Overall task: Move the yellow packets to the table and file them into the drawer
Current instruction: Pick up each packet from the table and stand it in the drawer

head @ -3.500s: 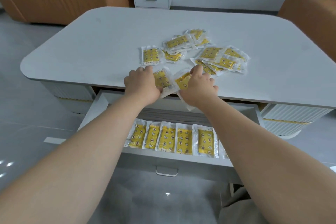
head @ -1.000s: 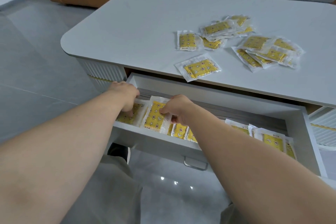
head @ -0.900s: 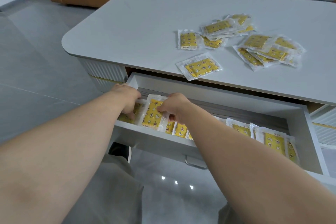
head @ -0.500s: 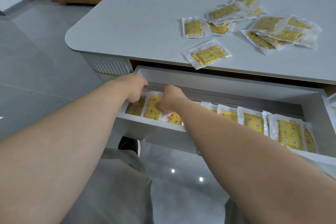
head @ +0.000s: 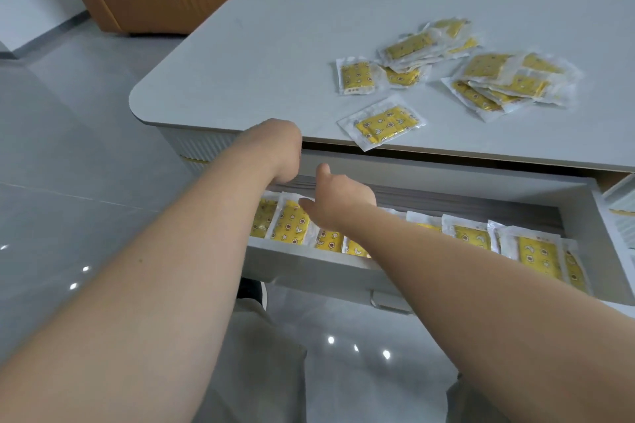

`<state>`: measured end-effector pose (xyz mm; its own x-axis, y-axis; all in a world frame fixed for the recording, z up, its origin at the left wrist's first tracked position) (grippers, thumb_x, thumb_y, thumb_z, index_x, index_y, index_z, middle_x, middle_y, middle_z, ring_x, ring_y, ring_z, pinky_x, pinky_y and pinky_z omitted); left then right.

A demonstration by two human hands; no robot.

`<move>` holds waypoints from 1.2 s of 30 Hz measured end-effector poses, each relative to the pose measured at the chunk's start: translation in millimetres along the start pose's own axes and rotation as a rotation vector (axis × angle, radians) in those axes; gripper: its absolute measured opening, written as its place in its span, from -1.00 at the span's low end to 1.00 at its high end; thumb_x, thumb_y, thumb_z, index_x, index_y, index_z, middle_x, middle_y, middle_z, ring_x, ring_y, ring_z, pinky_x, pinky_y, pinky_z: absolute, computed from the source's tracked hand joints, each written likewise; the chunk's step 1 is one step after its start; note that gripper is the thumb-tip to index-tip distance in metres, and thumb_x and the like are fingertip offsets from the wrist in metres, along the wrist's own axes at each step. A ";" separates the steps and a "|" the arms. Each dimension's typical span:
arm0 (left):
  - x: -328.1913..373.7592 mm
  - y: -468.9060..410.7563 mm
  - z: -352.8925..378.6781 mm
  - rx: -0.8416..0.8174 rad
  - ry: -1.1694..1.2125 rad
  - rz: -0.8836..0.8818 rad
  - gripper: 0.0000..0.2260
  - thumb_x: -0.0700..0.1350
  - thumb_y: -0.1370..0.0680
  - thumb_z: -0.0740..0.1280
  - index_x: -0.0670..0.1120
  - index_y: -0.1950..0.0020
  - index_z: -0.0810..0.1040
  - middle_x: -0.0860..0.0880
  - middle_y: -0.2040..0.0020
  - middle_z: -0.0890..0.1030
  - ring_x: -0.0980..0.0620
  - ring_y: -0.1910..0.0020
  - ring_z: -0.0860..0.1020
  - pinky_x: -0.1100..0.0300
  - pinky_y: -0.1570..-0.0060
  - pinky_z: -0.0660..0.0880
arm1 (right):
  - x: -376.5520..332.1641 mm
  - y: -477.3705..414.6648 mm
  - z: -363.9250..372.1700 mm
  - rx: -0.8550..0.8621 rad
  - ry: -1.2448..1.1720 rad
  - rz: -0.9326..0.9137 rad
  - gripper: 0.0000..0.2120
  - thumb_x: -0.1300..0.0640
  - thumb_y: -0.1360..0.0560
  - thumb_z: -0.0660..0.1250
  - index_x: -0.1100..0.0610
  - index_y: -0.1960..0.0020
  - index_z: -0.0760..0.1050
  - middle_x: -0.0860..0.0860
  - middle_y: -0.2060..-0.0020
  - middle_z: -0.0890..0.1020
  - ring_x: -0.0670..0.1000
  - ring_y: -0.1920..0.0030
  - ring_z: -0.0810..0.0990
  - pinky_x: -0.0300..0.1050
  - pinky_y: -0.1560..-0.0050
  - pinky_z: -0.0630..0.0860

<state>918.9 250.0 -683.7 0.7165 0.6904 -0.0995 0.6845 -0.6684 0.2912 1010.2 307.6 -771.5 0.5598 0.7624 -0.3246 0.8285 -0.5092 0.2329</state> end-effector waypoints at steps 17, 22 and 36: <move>104.9 -2.7 -36.2 0.356 0.232 0.196 -0.70 -0.24 -0.54 0.33 0.02 -0.22 0.59 -0.03 -0.20 0.56 -0.12 -0.13 0.54 0.05 0.00 0.52 | 137.6 38.0 -138.8 0.405 0.108 0.196 -0.73 -0.04 -0.64 0.15 0.11 0.02 0.51 0.04 0.09 0.60 0.11 0.13 0.57 -0.10 0.26 0.47; 112.6 -13.3 -22.9 0.298 0.221 0.230 -0.73 -0.11 -0.60 0.32 -0.04 -0.31 0.52 -0.05 -0.29 0.47 -0.10 -0.21 0.47 -0.06 -0.14 0.51 | 183.3 26.9 -144.0 0.339 0.204 0.248 -0.36 -0.28 -0.63 0.08 0.08 -0.57 0.23 0.10 -0.56 0.23 0.18 -0.57 0.12 0.17 -0.46 0.22; 117.2 -7.4 -15.2 0.355 0.116 0.206 -0.63 0.16 -0.67 0.14 -0.06 -0.28 0.51 -0.11 -0.15 0.55 -0.14 -0.14 0.50 -0.03 -0.06 0.46 | 169.4 39.2 -136.0 0.418 0.213 0.087 -0.58 -0.18 -0.65 0.14 0.11 -0.23 0.54 0.08 -0.22 0.52 0.15 -0.29 0.45 0.08 -0.33 0.30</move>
<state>995.7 340.1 -683.0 0.8374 0.5452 0.0401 0.5466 -0.8356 -0.0540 1135.8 471.0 -692.7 0.6483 0.7527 -0.1151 0.7372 -0.6583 -0.1525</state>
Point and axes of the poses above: each hand's wrist, its own y-axis away from the middle knuckle, its own z-axis out of the palm, x = y × z, the point moved 5 cm from there along -y, towards the middle knuckle
